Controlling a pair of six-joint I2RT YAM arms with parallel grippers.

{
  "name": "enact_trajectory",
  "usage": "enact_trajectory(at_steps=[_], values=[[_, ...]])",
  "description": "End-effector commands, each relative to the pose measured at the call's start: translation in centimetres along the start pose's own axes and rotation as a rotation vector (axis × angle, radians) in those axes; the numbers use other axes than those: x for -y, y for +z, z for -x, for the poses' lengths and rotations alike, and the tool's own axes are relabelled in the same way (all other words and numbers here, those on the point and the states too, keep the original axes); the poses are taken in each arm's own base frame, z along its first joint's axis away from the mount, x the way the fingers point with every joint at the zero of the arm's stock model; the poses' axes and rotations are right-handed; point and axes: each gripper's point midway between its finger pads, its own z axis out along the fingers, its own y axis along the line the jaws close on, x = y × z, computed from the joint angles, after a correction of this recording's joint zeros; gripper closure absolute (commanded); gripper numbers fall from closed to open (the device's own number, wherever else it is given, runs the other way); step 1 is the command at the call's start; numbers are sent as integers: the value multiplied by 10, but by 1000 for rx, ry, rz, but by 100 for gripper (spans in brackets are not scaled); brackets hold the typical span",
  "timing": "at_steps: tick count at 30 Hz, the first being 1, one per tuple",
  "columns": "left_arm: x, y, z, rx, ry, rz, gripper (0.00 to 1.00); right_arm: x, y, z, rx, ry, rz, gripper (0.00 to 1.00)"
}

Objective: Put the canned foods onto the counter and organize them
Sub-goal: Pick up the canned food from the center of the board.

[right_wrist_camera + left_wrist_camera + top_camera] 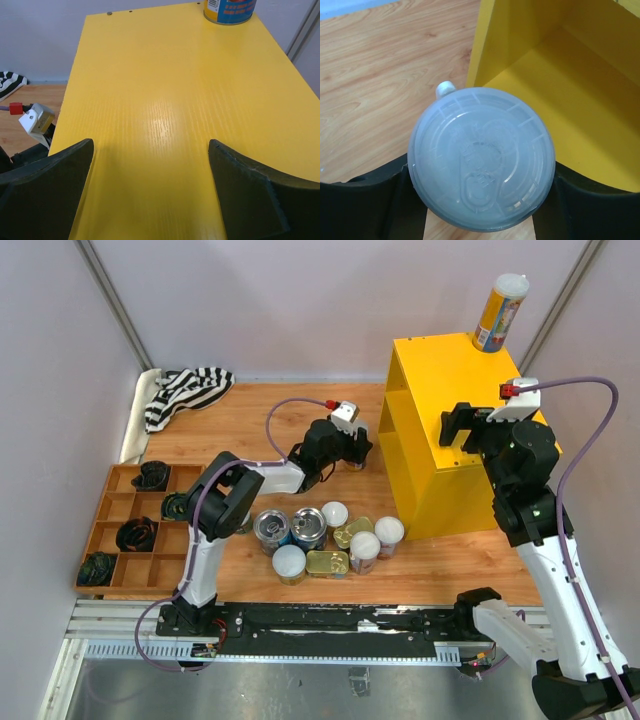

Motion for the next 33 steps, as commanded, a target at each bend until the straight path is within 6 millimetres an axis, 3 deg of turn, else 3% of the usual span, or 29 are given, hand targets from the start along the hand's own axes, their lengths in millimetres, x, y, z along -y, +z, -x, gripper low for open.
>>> enact_trajectory(at_steps=[1,8,15,25,30,31,33], values=[[8,8,-19,-88,27,-52,99,2,-3,-5,-9,-17,-11,2],[6,-9,9,-49,113,-35,100,2,-5,-2,-3,-13,-12,2],[12,-36,69,10,177,-38,99,2,-6,0,2,-8,-14,2],[30,-90,189,88,198,-25,99,0,-13,8,19,12,-2,2],[44,-109,260,88,206,-27,100,-3,-19,17,40,31,15,2],[50,-117,288,127,202,-34,100,-3,-20,19,43,33,19,2],[57,-127,322,173,190,-33,99,-3,-23,22,51,38,20,2]])
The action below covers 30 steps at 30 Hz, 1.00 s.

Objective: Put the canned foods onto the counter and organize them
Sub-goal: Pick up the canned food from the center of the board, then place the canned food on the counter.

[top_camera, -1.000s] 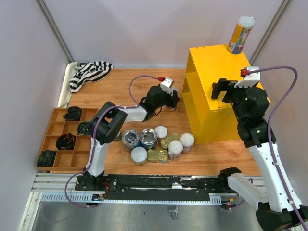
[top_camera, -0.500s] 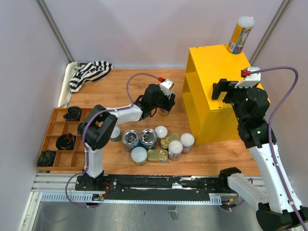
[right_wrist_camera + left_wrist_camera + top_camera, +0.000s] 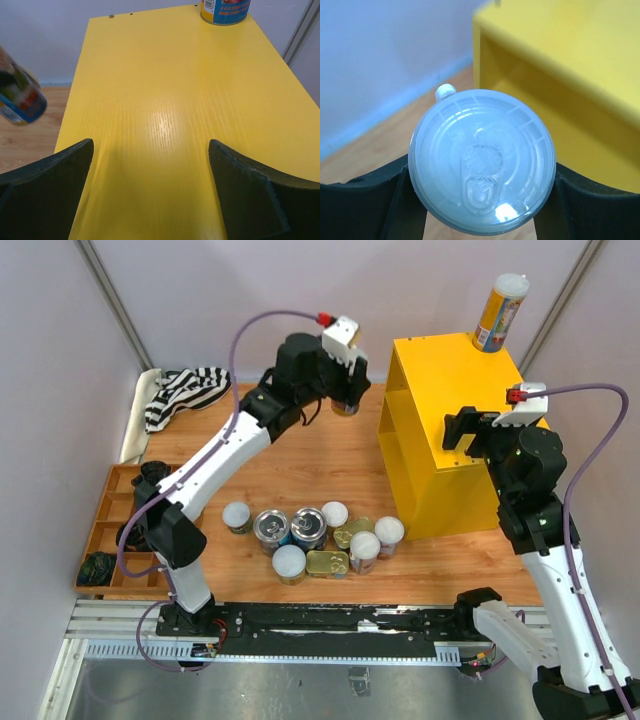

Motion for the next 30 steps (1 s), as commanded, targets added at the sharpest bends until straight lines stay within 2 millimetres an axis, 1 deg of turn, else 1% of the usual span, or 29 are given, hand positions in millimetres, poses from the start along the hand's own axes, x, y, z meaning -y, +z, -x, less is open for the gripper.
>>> enact_trajectory(at_steps=[1,4,7,10,12,15,18,20,25,27,30], values=[[1,-49,126,228,9,6,99,-6,-12,20,43,28,23,2],[7,-60,161,285,11,-20,99,-5,-16,25,57,34,26,2],[15,-67,191,350,16,-65,100,-6,-19,27,60,35,31,2],[27,-73,214,429,5,-130,100,-7,-20,27,59,38,32,2],[38,-76,224,478,-7,-191,99,-7,-19,26,56,42,34,2],[52,-74,234,530,-22,-268,99,-10,-16,25,49,49,44,2],[64,-65,239,576,-34,-321,99,-13,-15,26,53,59,61,2],[68,-55,239,591,-39,-341,99,-14,-16,27,54,57,66,2],[85,-40,238,624,-37,-396,99,-13,-18,31,67,46,64,2],[90,-37,237,631,-34,-403,99,-20,-16,32,73,42,103,2],[94,-38,239,648,-35,-413,99,-41,-12,36,82,31,216,1]])
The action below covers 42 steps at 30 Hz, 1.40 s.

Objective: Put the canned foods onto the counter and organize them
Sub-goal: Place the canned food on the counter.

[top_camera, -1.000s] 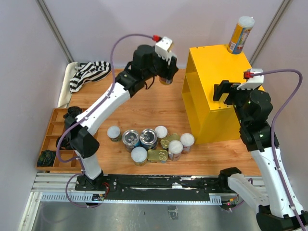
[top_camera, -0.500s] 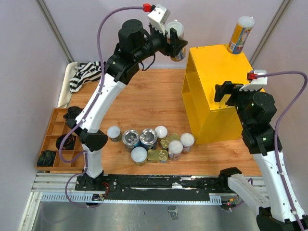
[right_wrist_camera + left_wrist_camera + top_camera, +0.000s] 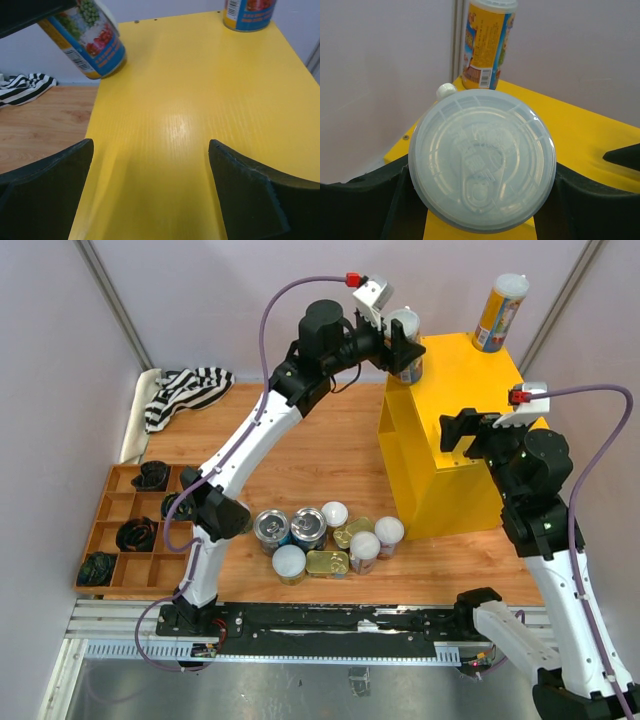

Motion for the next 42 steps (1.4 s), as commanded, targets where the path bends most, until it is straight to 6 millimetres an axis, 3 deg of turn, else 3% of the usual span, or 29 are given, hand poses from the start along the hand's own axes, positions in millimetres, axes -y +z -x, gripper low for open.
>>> enact_trajectory(at_steps=[1,10,15,23,31,42], values=[[46,-22,111,319,96,-112,100,-37,3,28,75,-12,189,1],[58,-28,115,323,77,-163,99,-80,31,57,163,-194,327,1],[61,-31,114,309,76,-166,100,-76,54,66,185,-231,275,1],[66,-37,119,307,55,-179,100,-82,86,61,182,-271,274,1],[72,-37,114,285,16,-211,100,-87,101,63,248,-277,283,0],[75,-40,120,299,-9,-222,100,-87,115,53,237,-284,274,15]])
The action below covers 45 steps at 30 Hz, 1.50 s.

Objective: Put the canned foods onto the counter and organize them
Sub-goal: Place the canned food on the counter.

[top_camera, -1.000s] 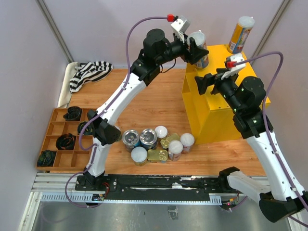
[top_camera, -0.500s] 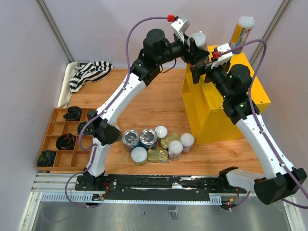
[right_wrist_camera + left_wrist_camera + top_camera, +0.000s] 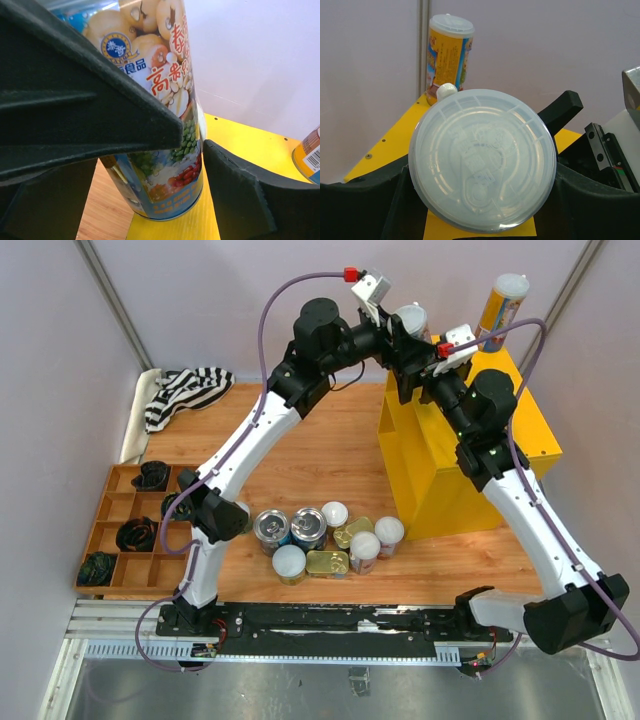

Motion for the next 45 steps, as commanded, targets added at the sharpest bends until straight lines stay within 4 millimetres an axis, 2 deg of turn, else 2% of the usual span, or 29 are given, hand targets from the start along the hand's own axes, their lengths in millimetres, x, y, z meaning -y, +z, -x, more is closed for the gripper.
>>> enact_trajectory(at_steps=[1,4,6,8,10,11,18,19,22,25,28,39,45], values=[[52,-26,96,231,84,-104,100,1,3,15,64,-23,-11,17],[52,-25,96,233,78,-107,100,2,3,9,54,-26,-17,24],[52,-25,96,233,77,-107,100,2,2,6,52,-27,-19,36],[51,-24,94,230,74,-106,100,2,1,5,51,-31,-23,59],[50,-23,92,228,71,-105,100,4,0,3,46,-31,-35,93],[49,-23,92,228,73,-103,100,6,-1,2,39,-27,-46,99],[46,-20,92,248,65,-97,99,18,-13,-5,34,-4,-112,99],[46,-20,92,251,62,-98,94,21,-16,-5,38,6,-119,99],[46,-18,88,258,60,-113,63,30,-23,-9,38,37,-140,99],[46,-15,83,265,47,-127,22,38,-29,-15,30,56,-157,99],[44,-11,78,269,34,-134,2,43,-35,-23,18,69,-175,99],[42,-8,80,296,49,-135,0,57,-46,-47,-20,100,-203,99],[25,-21,81,294,100,-41,0,61,-46,-61,-60,151,-181,99]])
